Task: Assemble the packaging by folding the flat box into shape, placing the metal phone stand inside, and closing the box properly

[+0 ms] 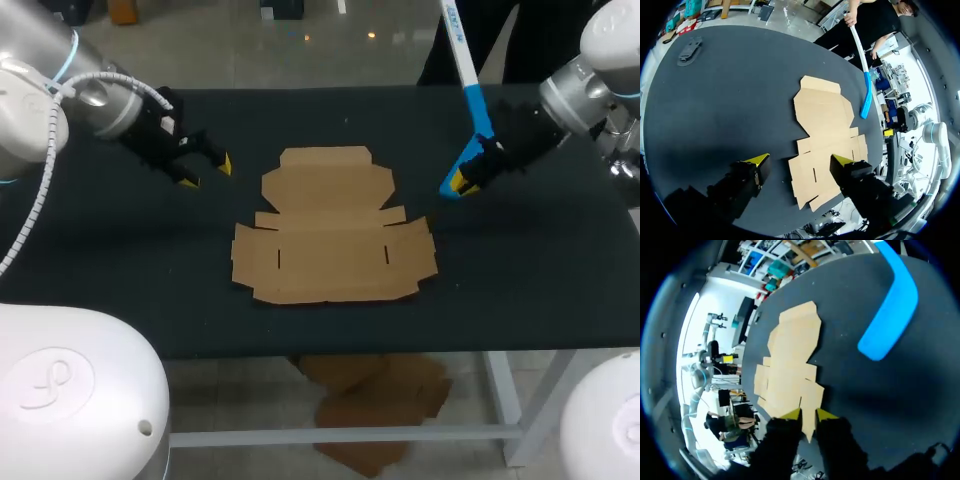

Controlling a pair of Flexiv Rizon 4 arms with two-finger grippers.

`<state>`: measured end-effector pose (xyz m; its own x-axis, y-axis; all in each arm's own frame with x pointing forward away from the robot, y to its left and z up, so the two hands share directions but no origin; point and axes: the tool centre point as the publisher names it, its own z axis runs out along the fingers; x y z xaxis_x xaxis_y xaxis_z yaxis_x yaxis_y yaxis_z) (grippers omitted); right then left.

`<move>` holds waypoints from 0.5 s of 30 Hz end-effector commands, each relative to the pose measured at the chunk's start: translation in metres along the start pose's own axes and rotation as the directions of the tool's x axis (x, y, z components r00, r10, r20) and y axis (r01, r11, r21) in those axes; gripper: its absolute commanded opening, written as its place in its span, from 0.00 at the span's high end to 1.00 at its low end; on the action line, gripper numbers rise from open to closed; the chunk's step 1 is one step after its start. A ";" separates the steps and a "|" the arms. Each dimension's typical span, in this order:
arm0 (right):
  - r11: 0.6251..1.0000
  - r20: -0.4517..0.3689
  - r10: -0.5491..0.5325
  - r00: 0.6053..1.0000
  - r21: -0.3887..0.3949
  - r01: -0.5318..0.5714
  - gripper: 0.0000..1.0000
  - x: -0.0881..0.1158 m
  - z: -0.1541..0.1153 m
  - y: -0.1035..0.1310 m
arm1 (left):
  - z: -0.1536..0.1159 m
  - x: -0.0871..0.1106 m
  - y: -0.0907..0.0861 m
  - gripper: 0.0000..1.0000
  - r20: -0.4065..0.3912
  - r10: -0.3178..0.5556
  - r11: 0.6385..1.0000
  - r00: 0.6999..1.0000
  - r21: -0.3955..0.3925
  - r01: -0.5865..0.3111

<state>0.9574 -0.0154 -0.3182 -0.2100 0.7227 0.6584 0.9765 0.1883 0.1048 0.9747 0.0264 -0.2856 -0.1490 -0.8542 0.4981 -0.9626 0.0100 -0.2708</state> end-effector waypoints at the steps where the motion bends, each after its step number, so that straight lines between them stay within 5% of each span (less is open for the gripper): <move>1: 1.000 0.011 -0.016 1.000 -0.005 0.016 1.00 0.003 -0.005 0.004 | -0.002 -0.001 0.008 1.00 0.010 0.009 1.000 1.000 0.026 -0.009; 15: 0.996 0.057 -0.029 0.998 -0.080 0.034 1.00 -0.001 0.005 0.020 | 0.015 -0.012 0.001 1.00 0.033 0.025 0.998 0.999 0.065 -0.027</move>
<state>0.9796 -0.0076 -0.3199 -0.2421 0.7528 0.6121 0.9696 0.1649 0.1807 0.9770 0.0291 -0.3024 -0.1650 -0.8702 0.4643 -0.9412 -0.0019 -0.3379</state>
